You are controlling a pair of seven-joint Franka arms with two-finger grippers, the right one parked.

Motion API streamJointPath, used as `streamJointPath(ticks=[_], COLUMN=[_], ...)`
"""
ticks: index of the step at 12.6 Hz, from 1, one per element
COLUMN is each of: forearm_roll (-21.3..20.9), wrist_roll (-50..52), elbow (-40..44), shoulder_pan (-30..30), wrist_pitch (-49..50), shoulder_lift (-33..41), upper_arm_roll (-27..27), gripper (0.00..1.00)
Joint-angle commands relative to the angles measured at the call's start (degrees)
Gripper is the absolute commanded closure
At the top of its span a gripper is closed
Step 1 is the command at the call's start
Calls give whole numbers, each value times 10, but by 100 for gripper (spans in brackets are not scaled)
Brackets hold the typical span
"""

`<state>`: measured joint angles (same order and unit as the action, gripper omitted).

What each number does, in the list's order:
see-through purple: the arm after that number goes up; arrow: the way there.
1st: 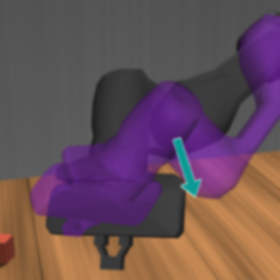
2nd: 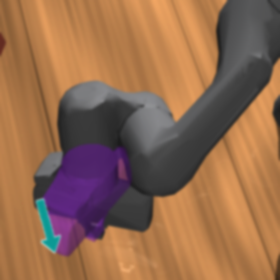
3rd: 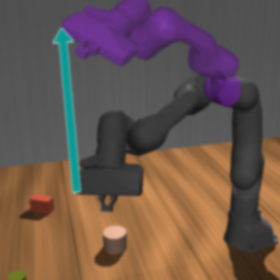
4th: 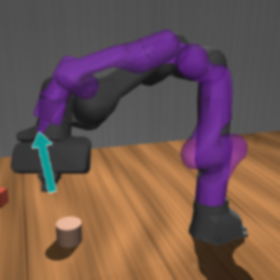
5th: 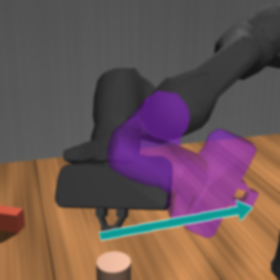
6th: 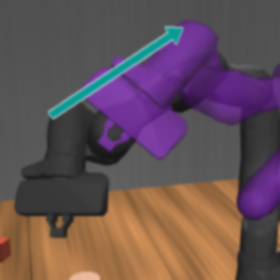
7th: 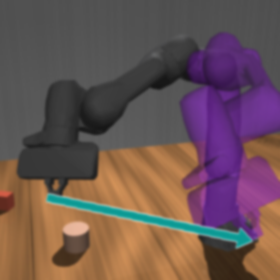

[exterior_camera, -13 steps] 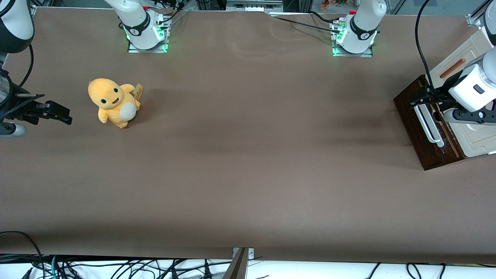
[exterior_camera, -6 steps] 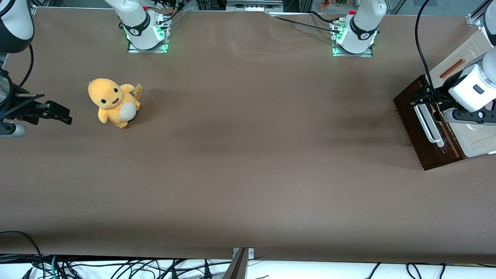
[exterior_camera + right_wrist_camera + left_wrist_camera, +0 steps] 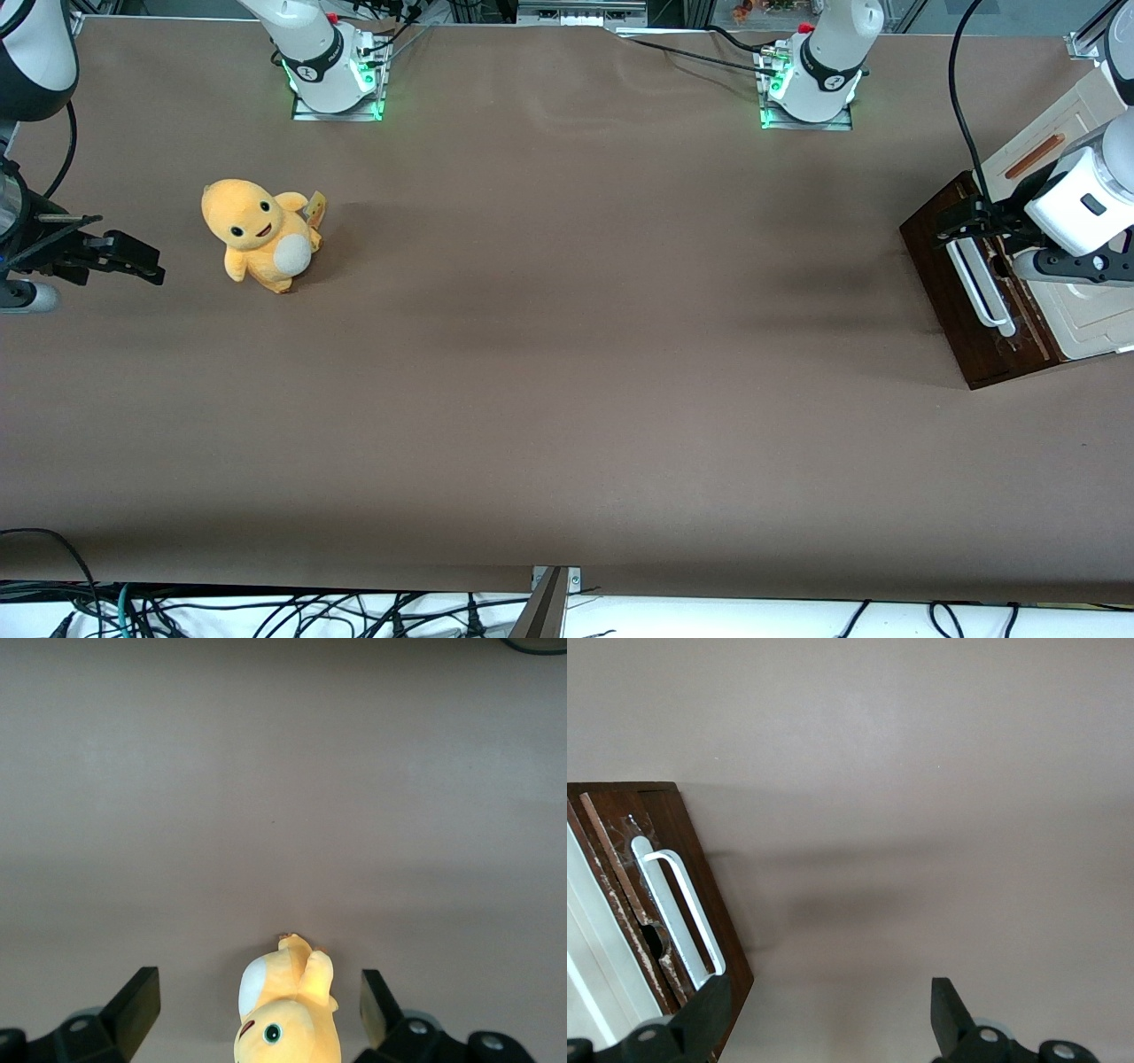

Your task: Open lower drawer with left arm only

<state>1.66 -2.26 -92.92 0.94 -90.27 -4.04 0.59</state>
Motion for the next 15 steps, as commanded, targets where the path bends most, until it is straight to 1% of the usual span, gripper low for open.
streamJointPath(ticks=[1, 9, 10, 12, 13, 14, 15], forearm_roll=[-17, -17, -17, -18, -19, -35, -83], wrist_roll=[-4, 5, 31, 116, 142, 168, 206], elbow=[-12, -13, -14, -14, -14, -14, -16], shoulder_pan=[2, 2, 2, 5, 6, 14, 25], wrist_pitch=[2, 2, 2, 2, 0, -3, -3], shoulder_lift=[14, 6, -3, -41, -65, -85, -104], upper_arm_roll=[0, 0, 0, -1, -3, -3, -3], gripper=[0, 0, 0, 0, 0, 0, 0])
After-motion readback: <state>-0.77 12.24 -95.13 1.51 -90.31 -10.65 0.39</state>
